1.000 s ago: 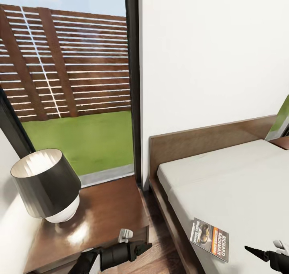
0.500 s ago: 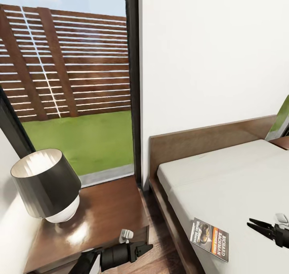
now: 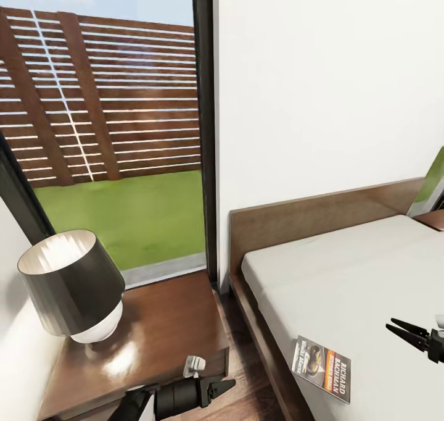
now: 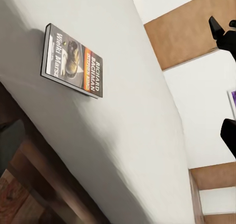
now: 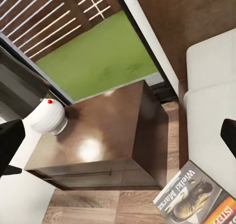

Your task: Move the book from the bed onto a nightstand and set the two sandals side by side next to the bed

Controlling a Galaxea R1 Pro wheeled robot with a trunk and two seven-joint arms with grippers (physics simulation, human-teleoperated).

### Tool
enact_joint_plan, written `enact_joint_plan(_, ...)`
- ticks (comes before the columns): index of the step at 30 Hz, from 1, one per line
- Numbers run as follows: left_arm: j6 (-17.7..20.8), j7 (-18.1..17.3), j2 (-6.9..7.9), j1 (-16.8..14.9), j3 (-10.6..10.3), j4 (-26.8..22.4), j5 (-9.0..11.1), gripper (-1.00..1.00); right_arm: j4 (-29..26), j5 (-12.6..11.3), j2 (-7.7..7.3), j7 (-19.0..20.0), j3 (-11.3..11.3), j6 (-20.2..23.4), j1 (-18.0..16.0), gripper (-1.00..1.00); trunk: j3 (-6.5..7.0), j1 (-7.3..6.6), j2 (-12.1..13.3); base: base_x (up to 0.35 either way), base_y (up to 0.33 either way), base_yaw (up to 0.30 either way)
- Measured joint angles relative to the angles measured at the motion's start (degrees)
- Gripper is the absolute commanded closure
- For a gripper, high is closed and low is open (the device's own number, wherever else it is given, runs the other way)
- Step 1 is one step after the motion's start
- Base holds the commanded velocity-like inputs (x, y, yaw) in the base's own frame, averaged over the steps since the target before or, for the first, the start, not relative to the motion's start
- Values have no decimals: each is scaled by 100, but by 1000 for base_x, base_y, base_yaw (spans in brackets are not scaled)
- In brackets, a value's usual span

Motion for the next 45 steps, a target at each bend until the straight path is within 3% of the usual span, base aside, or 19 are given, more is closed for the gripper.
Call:
enact_joint_plan(14, 33, -111, -15, 0, -16, 59, 18, -100, -25, -8, 16, 14, -1, -1, 0, -100, 0, 0, 0, 0, 0, 0)
enact_joint_plan(20, 12, -665, -6, 0, -35, 201, 11, -100, -25, -16, 16, 24, -1, -1, 0, -100, 0, 0, 0, 0, 0, 0)
enact_joint_plan(27, 17, -988, 120, 0, -13, 183, 23, -100, -25, -18, 16, 35, -1, -1, 0, -100, 0, 0, 0, 0, 0, 0)
enact_joint_plan(33, 11, -1013, 194, -12, -8, 180, 25, -100, -32, -18, 16, 35, -1, 1, 0, -100, 0, 0, 0, 0, 0, 0)
enact_joint_plan(45, -5, -992, 181, -48, -12, 172, 3, -100, -34, -18, 16, 35, 4, -1, 0, -100, 0, 0, 0, 0, 0, 0)
